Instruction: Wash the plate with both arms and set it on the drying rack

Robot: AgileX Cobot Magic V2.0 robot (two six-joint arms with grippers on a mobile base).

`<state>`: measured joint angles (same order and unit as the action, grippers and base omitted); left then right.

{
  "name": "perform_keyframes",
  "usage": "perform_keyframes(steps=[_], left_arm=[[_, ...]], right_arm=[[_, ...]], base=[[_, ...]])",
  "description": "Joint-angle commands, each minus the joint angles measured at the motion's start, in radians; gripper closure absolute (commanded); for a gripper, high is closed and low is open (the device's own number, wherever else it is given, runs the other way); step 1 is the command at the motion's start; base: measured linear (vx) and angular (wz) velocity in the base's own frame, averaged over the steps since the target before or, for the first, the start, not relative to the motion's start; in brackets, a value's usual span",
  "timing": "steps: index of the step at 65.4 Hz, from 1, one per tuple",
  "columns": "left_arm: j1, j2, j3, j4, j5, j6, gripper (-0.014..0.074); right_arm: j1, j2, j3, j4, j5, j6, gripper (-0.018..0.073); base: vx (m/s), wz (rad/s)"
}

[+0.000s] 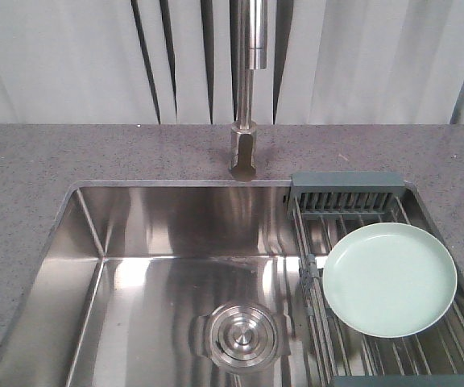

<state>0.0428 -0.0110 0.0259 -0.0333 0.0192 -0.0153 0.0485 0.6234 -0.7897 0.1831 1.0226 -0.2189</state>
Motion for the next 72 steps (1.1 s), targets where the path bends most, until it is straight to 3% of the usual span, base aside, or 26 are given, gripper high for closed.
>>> perform_keyframes(steps=[1,27,35,62,72], left_arm=[[0.001,-0.015,-0.029,-0.010,-0.067,-0.001,0.0603],[0.001,-0.015,-0.029,-0.010,-0.067,-0.001,0.0603],[0.001,-0.015,-0.029,-0.010,-0.067,-0.001,0.0603],[0.001,-0.015,-0.029,-0.010,-0.066,-0.001,0.0603],[0.001,-0.015,-0.029,-0.010,-0.066,-0.001,0.0603]], right_arm=[[-0.003,0.004,-0.027,0.008,-0.054,0.002,0.0219],[-0.004,-0.037,-0.027,-0.019,-0.064,0.002,0.0219],[-0.044,-0.095,0.021,-0.043,-0.083,0.002,0.0234],[-0.056,-0.366,0.361,0.007,-0.546,0.010,0.0521],[-0.052,-0.452,0.486,0.036,-0.698,0.010,0.0569]], base=[[0.00,0.00],[0.00,0.00],[0.00,0.00],[0.00,0.00],[0.00,0.00]])
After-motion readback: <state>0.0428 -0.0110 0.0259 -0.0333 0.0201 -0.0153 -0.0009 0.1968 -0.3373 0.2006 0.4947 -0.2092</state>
